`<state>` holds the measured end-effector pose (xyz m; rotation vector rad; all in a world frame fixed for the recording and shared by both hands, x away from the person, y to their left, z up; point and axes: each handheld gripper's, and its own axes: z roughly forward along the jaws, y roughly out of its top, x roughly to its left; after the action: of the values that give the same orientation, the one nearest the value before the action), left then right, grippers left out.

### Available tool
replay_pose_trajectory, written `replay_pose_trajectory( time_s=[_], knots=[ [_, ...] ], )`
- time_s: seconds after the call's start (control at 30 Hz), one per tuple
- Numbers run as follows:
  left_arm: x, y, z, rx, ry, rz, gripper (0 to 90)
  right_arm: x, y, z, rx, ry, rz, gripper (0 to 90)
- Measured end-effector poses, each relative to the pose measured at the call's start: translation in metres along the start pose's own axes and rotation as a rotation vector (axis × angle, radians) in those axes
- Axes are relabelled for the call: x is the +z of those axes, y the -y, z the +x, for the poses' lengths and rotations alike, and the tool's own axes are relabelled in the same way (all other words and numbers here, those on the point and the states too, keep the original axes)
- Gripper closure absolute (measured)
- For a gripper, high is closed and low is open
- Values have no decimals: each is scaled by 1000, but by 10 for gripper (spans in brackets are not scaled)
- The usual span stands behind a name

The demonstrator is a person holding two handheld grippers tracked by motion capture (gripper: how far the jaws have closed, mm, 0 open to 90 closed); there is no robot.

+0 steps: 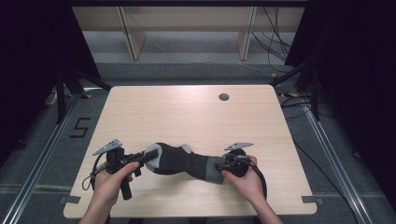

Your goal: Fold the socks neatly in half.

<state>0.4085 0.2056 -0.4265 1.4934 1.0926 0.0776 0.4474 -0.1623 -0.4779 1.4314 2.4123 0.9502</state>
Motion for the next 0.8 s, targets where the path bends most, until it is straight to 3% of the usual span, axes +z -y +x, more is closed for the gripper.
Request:
replay_pose_trajectory(
  time_s=[0.37,0.47,0.5,0.57,0.6,0.67,0.73,0.77,0.8],
  knots=[
    [10,-9,-7,16,8,5,754,0,0,1,-2,-2,-1,542],
    [9,-10,-5,14,-3,9,754,-3,-1,2,12,5,-17,496],
    [9,-10,-3,13,-5,10,754,-6,-2,1,-16,11,-34,493],
    [8,-10,-1,10,-9,12,754,-12,-3,4,1,17,-72,524],
    [8,-9,-1,7,-9,11,754,-14,-4,3,-26,1,-108,548],
    [8,-9,0,5,-12,12,754,-18,-5,4,-69,25,-104,622],
    [7,-10,2,5,-16,9,755,-17,-4,8,-43,10,-69,695],
    [7,-10,2,5,-18,9,754,-16,-3,6,-79,13,-69,715],
    [7,-10,3,2,-19,7,754,-14,-2,6,-85,5,-67,729]
  ],
)
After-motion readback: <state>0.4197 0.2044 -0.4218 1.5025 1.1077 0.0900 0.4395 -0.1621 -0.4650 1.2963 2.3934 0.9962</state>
